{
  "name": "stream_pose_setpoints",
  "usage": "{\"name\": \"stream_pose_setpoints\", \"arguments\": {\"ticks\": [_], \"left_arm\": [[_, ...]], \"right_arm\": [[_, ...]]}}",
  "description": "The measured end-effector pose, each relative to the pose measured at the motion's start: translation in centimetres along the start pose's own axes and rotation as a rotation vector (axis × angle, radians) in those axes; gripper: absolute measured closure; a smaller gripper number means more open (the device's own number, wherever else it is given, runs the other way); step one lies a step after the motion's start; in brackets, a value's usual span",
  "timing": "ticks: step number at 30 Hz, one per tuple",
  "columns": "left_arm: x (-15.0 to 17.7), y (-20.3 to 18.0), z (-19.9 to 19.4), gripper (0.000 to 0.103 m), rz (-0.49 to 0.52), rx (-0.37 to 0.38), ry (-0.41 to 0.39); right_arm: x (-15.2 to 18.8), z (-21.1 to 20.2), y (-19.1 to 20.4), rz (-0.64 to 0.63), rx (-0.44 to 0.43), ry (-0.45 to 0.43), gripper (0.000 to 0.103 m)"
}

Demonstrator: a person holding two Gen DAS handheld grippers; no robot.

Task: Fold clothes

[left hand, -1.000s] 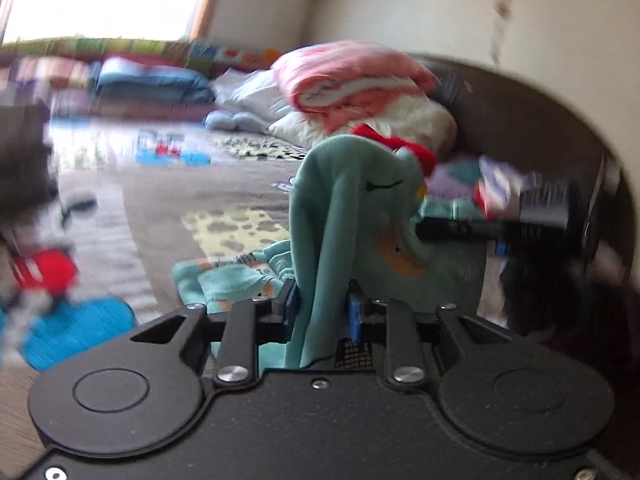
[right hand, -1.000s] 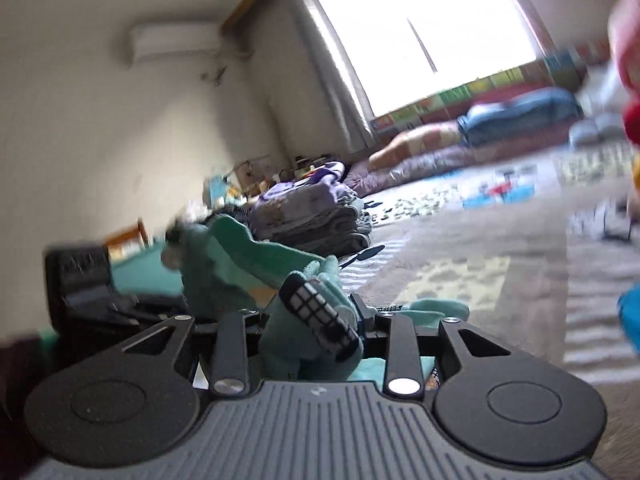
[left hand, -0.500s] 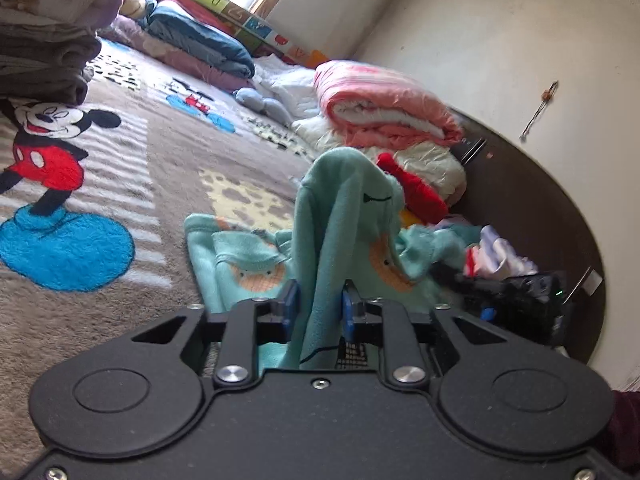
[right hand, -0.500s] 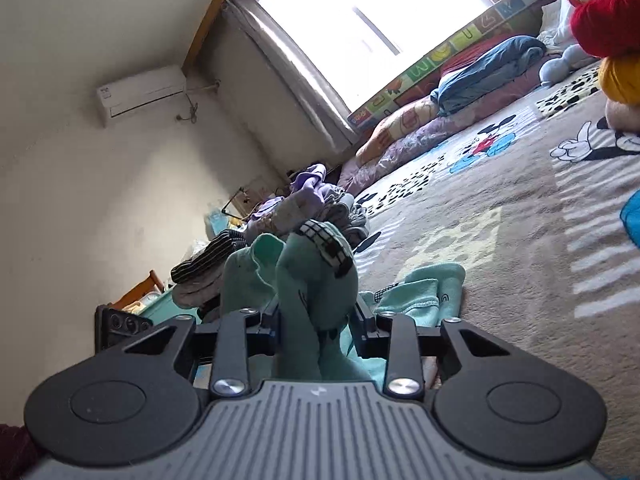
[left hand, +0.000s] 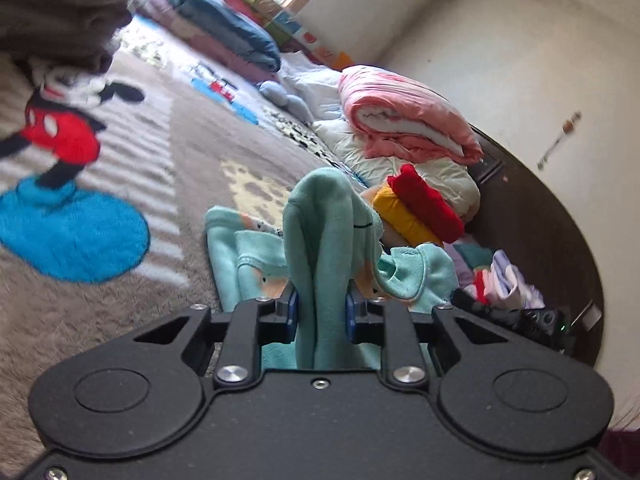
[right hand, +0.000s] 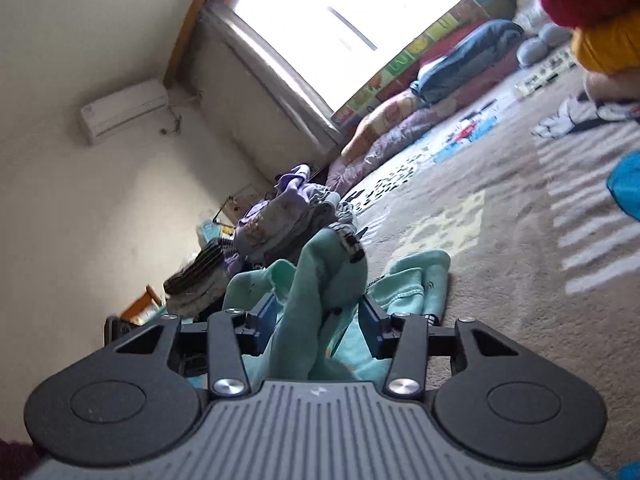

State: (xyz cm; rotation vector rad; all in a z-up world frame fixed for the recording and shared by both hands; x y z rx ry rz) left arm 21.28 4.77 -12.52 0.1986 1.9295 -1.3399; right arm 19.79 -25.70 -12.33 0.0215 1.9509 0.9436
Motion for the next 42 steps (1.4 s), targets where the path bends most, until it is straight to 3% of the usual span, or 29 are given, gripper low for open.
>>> {"name": "stream_pose_setpoints", "arguments": {"ticks": [2, 6, 9, 13, 16, 18, 20, 23, 25, 26, 27, 28, 29, 34, 42], "left_arm": [[-0.1, 0.6, 0.5, 0.083, -0.037, 0.006, 0.004], [-2.2, 2.3, 1.5, 0.083, -0.136, 0.080, -0.061], [-2.2, 3.7, 2.2, 0.083, -0.207, 0.102, -0.067], [-2.3, 4.8, 2.3, 0.083, -0.250, 0.107, -0.072], [-2.2, 5.3, 2.3, 0.083, -0.266, 0.069, -0.059], [-2.5, 5.1, 2.0, 0.072, -0.247, 0.038, -0.055], [-3.0, 4.3, 1.2, 0.039, -0.194, 0.018, -0.079], [-3.5, 4.2, 0.3, 0.034, -0.178, -0.011, -0.116], [-3.4, 4.2, 0.3, 0.040, -0.167, -0.023, -0.118], [-3.3, 4.0, 0.6, 0.067, -0.147, -0.028, -0.104], [-3.1, 3.8, 1.1, 0.075, -0.114, -0.049, -0.079], [-3.3, 3.7, 1.3, 0.080, -0.102, -0.043, -0.082], [-3.6, 3.5, 1.4, 0.088, -0.097, -0.027, -0.095], [-5.5, 3.1, 1.6, 0.089, -0.080, 0.051, -0.156], [-4.4, 6.0, 2.7, 0.089, -0.178, 0.001, -0.110]], "right_arm": [[-0.4, 1.0, -0.4, 0.017, -0.007, 0.014, 0.081], [-2.1, 2.1, -1.1, 0.047, 0.004, -0.030, 0.083], [-2.7, 3.5, -2.6, 0.124, -0.007, -0.028, 0.083], [-2.4, 5.8, -4.7, 0.249, -0.041, 0.047, 0.083], [-1.4, 7.2, -6.6, 0.334, 0.001, 0.129, 0.082], [-1.3, 7.1, -6.6, 0.342, 0.007, 0.130, 0.075], [-1.7, 6.6, -6.2, 0.328, 0.003, 0.109, 0.060], [-2.3, 5.7, -5.1, 0.258, 0.037, 0.059, 0.048], [-2.7, 5.7, -4.3, 0.195, 0.060, 0.036, 0.048], [-2.6, 5.9, -3.9, 0.165, 0.069, 0.043, 0.051], [-2.5, 6.3, -3.7, 0.146, 0.077, 0.055, 0.057], [-2.4, 6.6, -3.6, 0.130, 0.084, 0.068, 0.072], [-2.5, 6.6, -3.7, 0.143, 0.078, 0.058, 0.077], [-3.4, 5.7, -4.5, 0.225, 0.033, -0.025, 0.079], [-2.0, 7.7, -7.4, 0.356, 0.049, 0.081, 0.079]]}}
Point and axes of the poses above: each gripper's, at about its wrist camera, not at the fingertips, and z roughly the way its jaws point, y to its left, x to its underside, the point moved 7 cm from there along z, roughly the way its jaws point, and after that the axes turned 14 degrees about x, right-handed, at the moved point
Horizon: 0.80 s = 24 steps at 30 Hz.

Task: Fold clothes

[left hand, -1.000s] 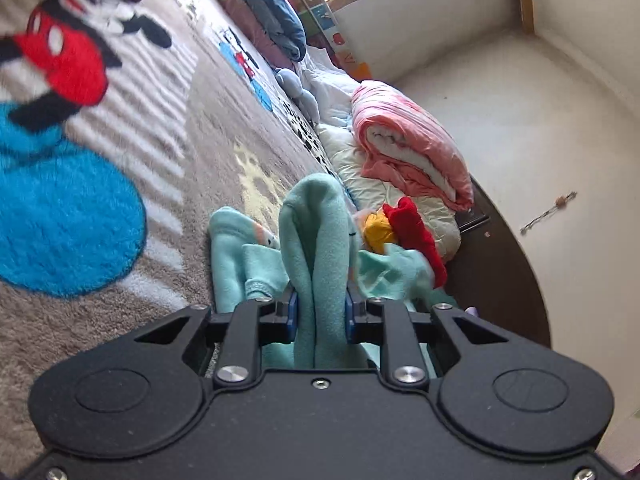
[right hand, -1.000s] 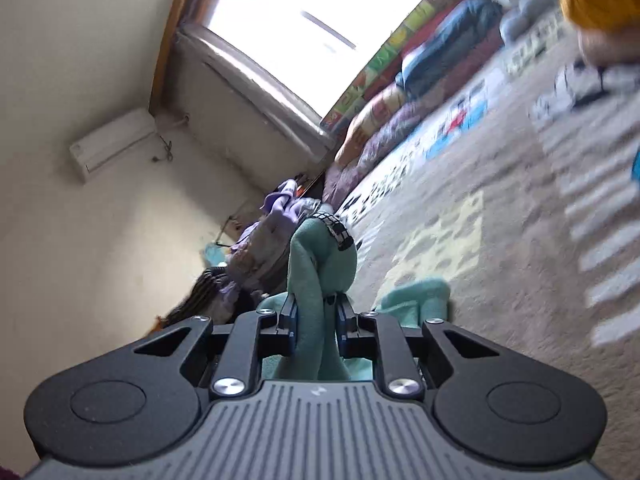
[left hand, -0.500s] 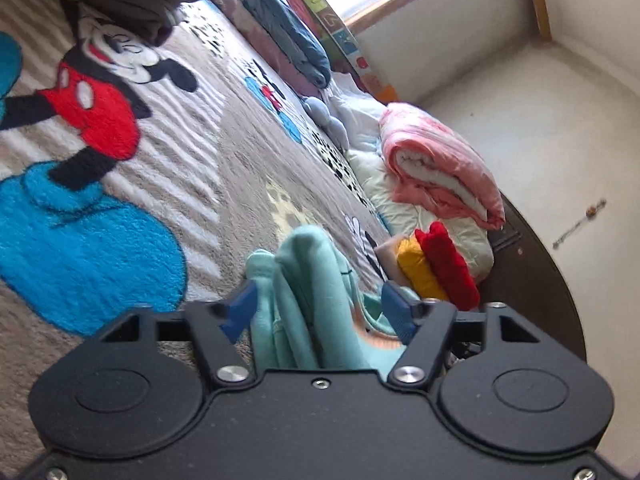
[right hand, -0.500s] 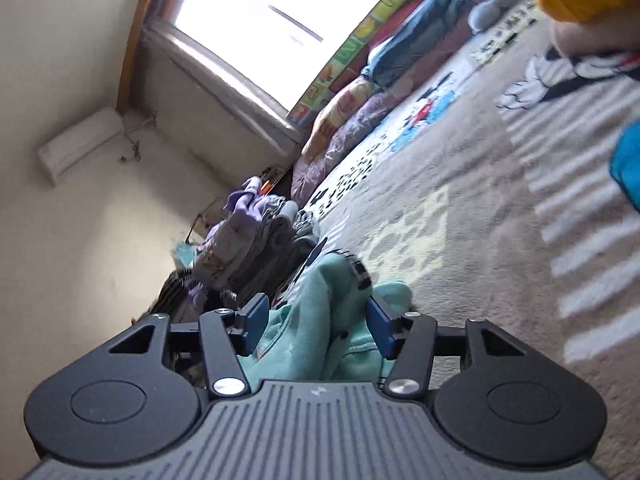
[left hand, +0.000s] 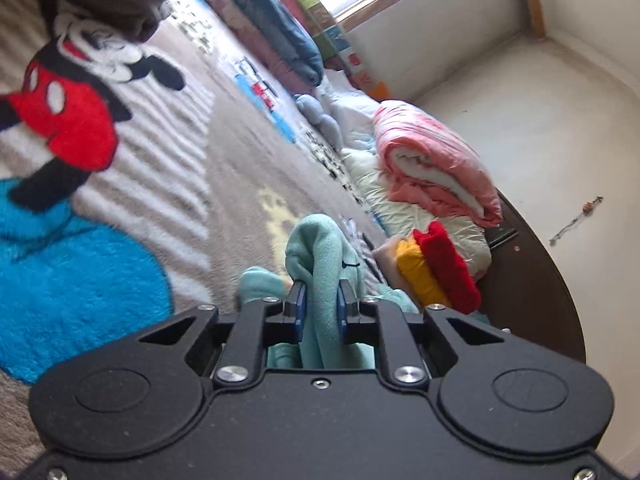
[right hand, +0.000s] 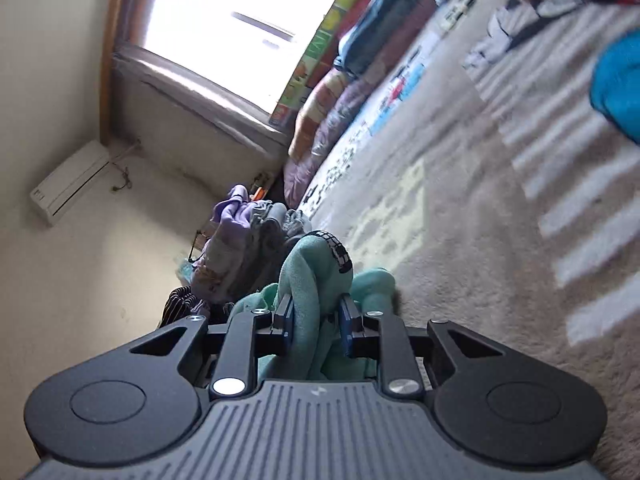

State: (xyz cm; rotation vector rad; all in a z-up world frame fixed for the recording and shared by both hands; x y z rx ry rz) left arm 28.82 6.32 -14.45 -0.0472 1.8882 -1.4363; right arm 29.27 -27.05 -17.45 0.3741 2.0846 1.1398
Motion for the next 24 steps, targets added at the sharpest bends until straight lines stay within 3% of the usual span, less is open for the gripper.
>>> {"name": "stream_pose_setpoints", "arguments": {"ticks": [4, 7, 10, 12, 18, 22, 24], "left_arm": [[0.3, 0.1, 0.3, 0.083, 0.017, -0.066, 0.015], [-0.1, -1.0, -0.4, 0.070, 0.075, -0.107, -0.014], [-0.4, -3.4, -1.9, 0.070, 0.184, -0.132, -0.051], [0.1, -6.0, -2.6, 0.070, 0.298, -0.137, -0.053], [6.4, -12.2, -1.1, 0.070, 0.635, -0.131, 0.108], [9.0, -11.2, 1.1, 0.070, 0.754, -0.196, 0.197], [9.5, -9.8, 1.6, 0.070, 0.737, -0.215, 0.226]], "right_arm": [[0.5, 0.1, -0.4, -0.002, 0.038, 0.010, 0.076], [0.6, -1.2, 0.4, -0.042, 0.049, -0.056, 0.071], [0.2, -3.2, 1.6, -0.108, 0.079, -0.143, 0.059], [0.5, -5.2, 3.4, -0.246, 0.114, -0.206, 0.059], [5.6, -8.6, 10.3, -0.745, 0.123, -0.231, 0.062], [7.8, -6.9, 10.2, -0.874, 0.195, -0.199, 0.067], [8.4, -5.9, 9.5, -0.889, 0.216, -0.160, 0.067]]}}
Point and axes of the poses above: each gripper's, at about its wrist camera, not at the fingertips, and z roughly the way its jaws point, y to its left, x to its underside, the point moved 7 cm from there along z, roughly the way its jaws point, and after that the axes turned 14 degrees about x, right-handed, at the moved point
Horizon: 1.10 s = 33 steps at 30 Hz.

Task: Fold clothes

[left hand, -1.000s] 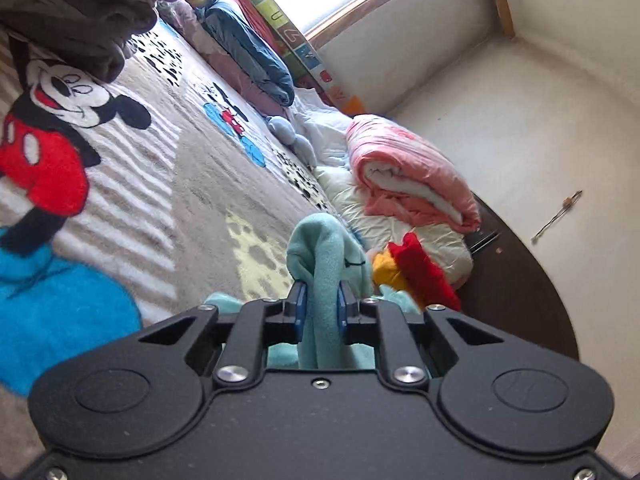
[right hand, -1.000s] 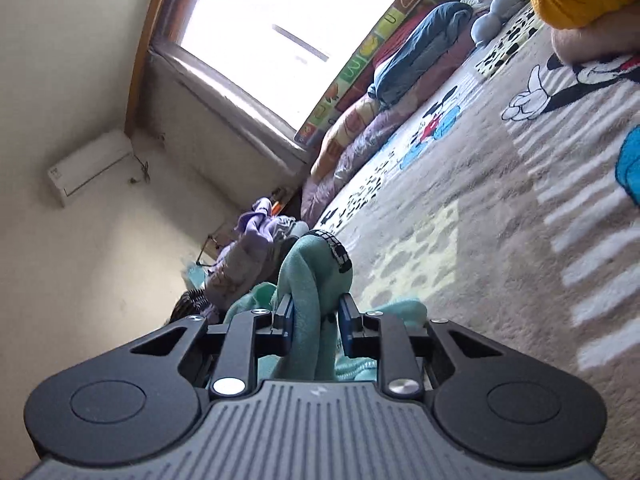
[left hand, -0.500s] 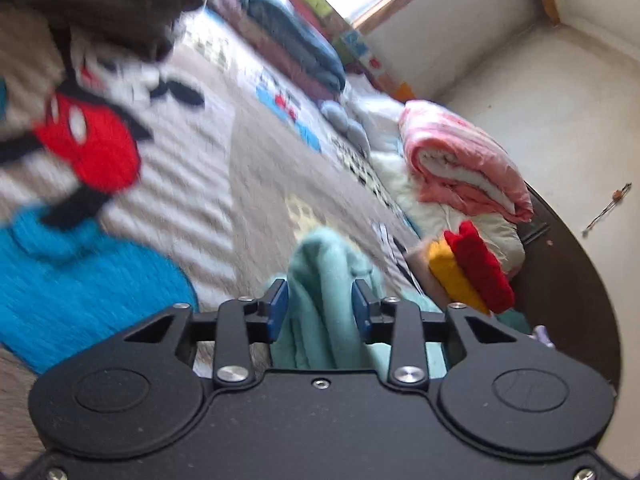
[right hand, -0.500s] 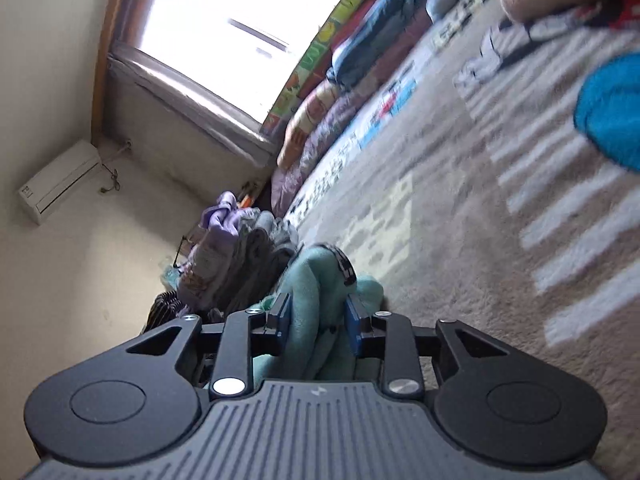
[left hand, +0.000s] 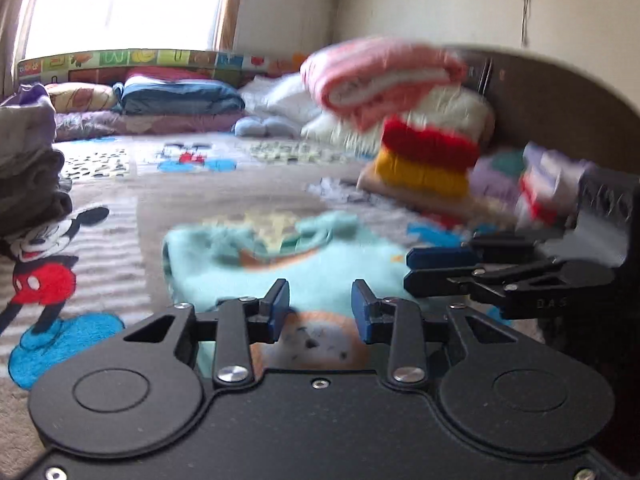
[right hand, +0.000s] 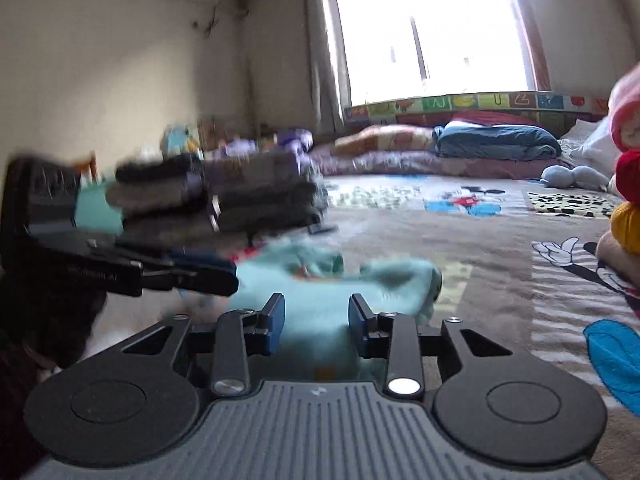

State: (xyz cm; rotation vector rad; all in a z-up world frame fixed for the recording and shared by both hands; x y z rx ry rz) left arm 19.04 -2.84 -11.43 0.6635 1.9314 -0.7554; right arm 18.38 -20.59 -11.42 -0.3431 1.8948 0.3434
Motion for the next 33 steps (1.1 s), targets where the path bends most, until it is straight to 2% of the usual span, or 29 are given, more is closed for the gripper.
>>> {"name": "stream_pose_setpoints", "arguments": {"ticks": [2, 5, 9, 11, 14, 23, 27, 30, 33], "left_arm": [[0.6, 0.5, 0.4, 0.063, -0.003, 0.001, 0.019], [1.1, 0.5, 1.0, 0.062, 0.021, -0.009, 0.039], [2.0, 1.5, 1.5, 0.058, -0.009, -0.003, 0.054], [2.2, 2.0, 1.6, 0.058, -0.031, 0.011, 0.055], [2.4, 1.8, 1.8, 0.058, -0.012, -0.001, 0.053], [2.3, 1.0, 1.4, 0.058, 0.036, -0.030, 0.040], [0.6, 0.6, -0.4, 0.057, 0.037, -0.024, 0.032], [-0.9, 0.4, -1.7, 0.056, 0.084, -0.057, -0.021], [-2.1, 1.4, -1.4, 0.055, 0.097, -0.088, -0.066]], "right_arm": [[0.7, 0.8, -0.5, 0.050, -0.020, 0.056, 0.067], [1.5, 1.5, -1.3, 0.101, -0.022, 0.114, 0.067], [2.3, 2.5, -0.6, 0.056, 0.005, 0.123, 0.067], [2.4, 2.8, -0.7, 0.061, 0.001, 0.131, 0.067], [2.7, 3.1, -1.0, 0.088, -0.015, 0.149, 0.067], [2.6, 2.1, -0.2, 0.034, 0.025, 0.095, 0.066], [1.6, 0.4, -0.9, 0.079, 0.017, 0.065, 0.068], [0.5, 0.0, -1.1, 0.048, 0.045, 0.032, 0.068], [-0.8, 1.0, -1.3, 0.012, 0.069, 0.005, 0.066]]}}
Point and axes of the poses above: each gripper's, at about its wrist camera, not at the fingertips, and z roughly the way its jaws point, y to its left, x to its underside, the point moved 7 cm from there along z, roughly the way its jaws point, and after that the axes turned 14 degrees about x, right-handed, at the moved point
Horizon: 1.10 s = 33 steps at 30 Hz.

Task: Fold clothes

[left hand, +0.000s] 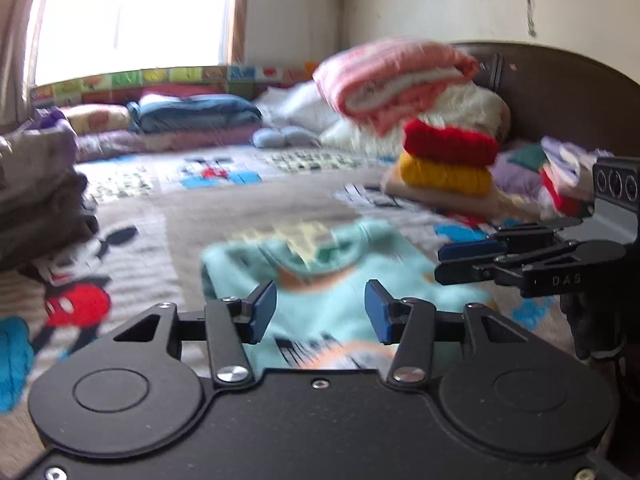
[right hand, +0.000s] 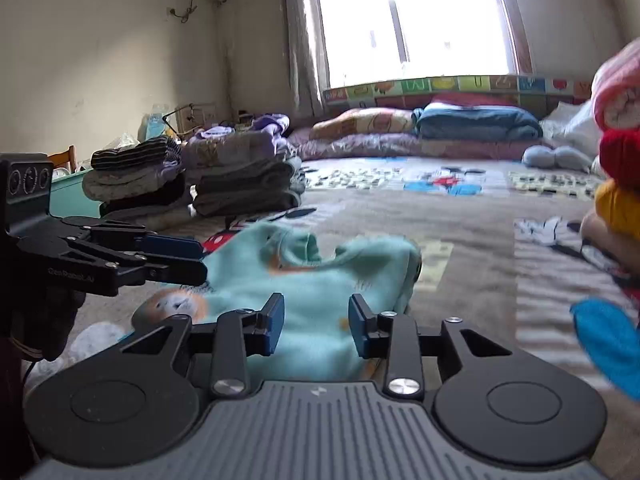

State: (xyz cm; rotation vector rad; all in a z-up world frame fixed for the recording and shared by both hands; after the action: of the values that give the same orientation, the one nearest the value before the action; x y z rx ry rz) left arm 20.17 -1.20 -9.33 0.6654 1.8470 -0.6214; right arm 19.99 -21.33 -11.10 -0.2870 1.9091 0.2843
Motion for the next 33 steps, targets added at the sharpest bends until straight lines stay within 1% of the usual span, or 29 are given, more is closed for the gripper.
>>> {"name": "stream_pose_setpoints", "arguments": {"ticks": [2, 3, 5, 8, 13, 15, 17, 19, 22, 24, 27, 28, 30, 32, 33], "left_arm": [[-0.8, 0.9, 1.0, 0.053, 0.016, 0.006, -0.011], [-1.0, 1.5, 1.5, 0.052, 0.015, 0.011, -0.011], [-1.2, 2.8, 2.5, 0.052, 0.007, 0.023, -0.010], [-0.4, 4.2, 3.9, 0.052, -0.023, 0.053, 0.016], [1.3, 5.2, 5.4, 0.051, -0.050, 0.054, 0.075], [1.9, 4.9, 5.9, 0.049, -0.034, 0.042, 0.104], [2.5, 4.6, 6.5, 0.049, -0.009, 0.040, 0.132], [2.8, 4.5, 6.9, 0.049, -0.005, 0.047, 0.153], [3.1, 4.5, 7.2, 0.049, -0.001, 0.052, 0.172], [3.0, 4.2, 7.1, 0.049, 0.016, 0.038, 0.173], [2.9, 3.8, 6.9, 0.049, 0.044, 0.013, 0.171], [2.6, 3.6, 6.5, 0.049, 0.051, 0.001, 0.158], [1.5, 3.0, 5.0, 0.049, 0.047, -0.017, 0.119], [0.5, 1.6, 3.0, 0.049, 0.057, -0.016, 0.076], [0.4, 0.9, 2.3, 0.049, 0.069, -0.013, 0.076]], "right_arm": [[-0.8, 1.5, 0.3, -0.064, 0.023, -0.004, 0.066], [-1.2, 2.2, 0.5, -0.095, 0.021, -0.010, 0.066], [-1.8, 3.4, 0.6, -0.110, -0.007, -0.022, 0.064], [-2.0, 5.6, 0.2, -0.107, -0.029, -0.008, 0.060], [-1.1, 8.7, -1.6, 0.006, -0.081, 0.055, 0.060], [-0.9, 8.9, -1.8, 0.039, -0.101, 0.076, 0.060], [-0.4, 9.4, -2.0, 0.073, -0.119, 0.120, 0.060], [0.1, 10.0, -2.2, 0.108, -0.138, 0.165, 0.060], [0.5, 10.0, -1.9, 0.095, -0.122, 0.178, 0.062], [0.8, 10.0, -1.6, 0.078, -0.109, 0.178, 0.062], [0.7, 9.7, -1.1, 0.031, -0.079, 0.160, 0.062], [0.5, 9.4, -1.0, 0.026, -0.073, 0.146, 0.062], [-0.4, 7.8, -1.0, 0.008, -0.036, 0.092, 0.061], [-1.1, 5.2, -0.9, 0.014, -0.028, 0.058, 0.056], [-1.5, 3.8, -0.9, 0.018, -0.025, 0.042, 0.055]]}}
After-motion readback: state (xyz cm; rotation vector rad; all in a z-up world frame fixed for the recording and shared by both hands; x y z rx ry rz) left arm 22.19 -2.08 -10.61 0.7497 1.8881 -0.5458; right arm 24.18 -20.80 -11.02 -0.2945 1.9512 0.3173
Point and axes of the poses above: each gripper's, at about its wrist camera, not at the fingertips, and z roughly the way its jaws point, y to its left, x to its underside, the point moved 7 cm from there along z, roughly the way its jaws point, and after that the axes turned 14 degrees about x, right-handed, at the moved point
